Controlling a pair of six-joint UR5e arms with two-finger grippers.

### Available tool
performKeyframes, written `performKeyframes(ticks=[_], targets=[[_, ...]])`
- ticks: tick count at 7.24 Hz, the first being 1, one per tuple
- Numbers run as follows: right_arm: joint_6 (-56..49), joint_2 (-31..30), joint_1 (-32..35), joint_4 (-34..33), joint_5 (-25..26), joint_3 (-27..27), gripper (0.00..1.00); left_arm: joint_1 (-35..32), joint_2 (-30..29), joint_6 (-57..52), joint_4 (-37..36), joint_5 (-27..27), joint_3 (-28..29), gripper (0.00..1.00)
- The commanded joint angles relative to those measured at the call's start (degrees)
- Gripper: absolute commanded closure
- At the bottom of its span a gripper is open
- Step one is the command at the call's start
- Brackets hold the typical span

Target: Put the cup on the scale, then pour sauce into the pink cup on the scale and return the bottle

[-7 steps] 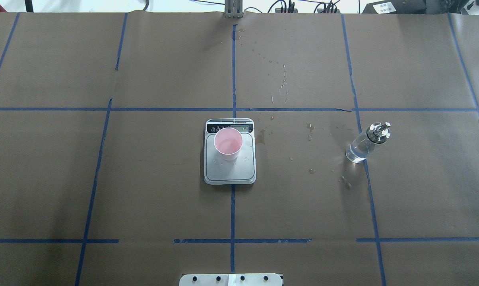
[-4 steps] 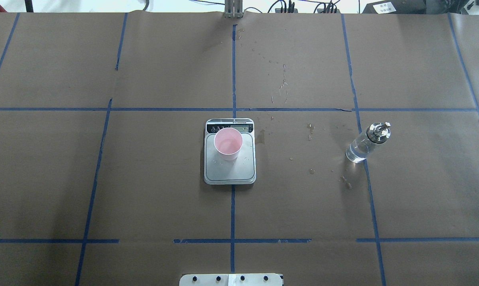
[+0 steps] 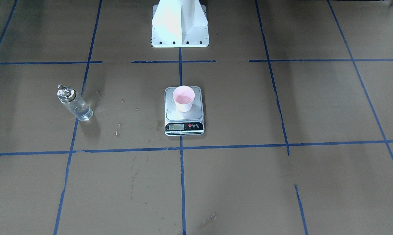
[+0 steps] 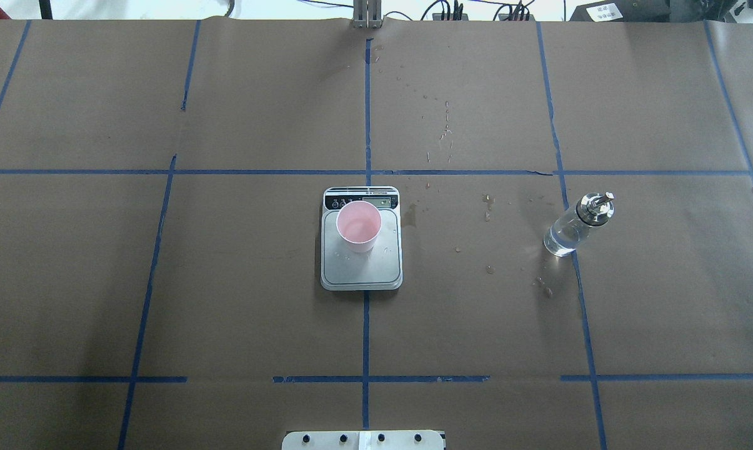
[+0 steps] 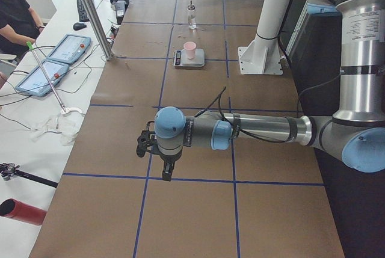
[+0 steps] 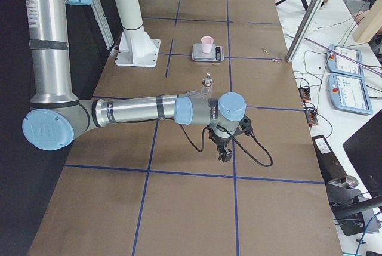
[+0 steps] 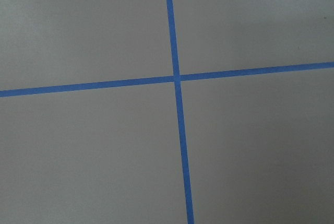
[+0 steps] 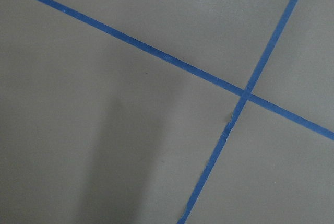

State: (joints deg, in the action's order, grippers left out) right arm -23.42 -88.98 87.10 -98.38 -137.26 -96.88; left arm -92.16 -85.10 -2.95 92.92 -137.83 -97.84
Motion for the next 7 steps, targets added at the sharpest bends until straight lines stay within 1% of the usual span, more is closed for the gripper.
performKeyframes(ticks=[1,2,3,4,5,7], targets=[[0.0,-0.1,0.0,0.6,-0.1,0.0,0.0,0.4,0.1,0.0,0.0,-0.1,-0.1,0.0],[0.1,-0.1,0.0,2.0,0.2,0.4,0.0,0.4,0.1,0.0,0.0,-0.1,-0.1,0.0],[2.7,0.0,0.0,2.1,0.2,0.4,0.0,0.4,0.1,0.0,0.1,-0.1,-0.1,0.0],[16.0,0.3,0.0,2.2,0.1,0.2,0.0,0.4,0.0,0.0,0.2,-0.1,-0.1,0.0],[23.5,0.4,0.0,2.3,0.0,-0.2,0.0,0.4,0.1,0.0,0.2,-0.1,-0.1,0.0],[24.1,0.4,0.0,2.2,0.3,0.2,0.0,0.4,0.0,0.0,0.2,-0.1,0.0,0.0]])
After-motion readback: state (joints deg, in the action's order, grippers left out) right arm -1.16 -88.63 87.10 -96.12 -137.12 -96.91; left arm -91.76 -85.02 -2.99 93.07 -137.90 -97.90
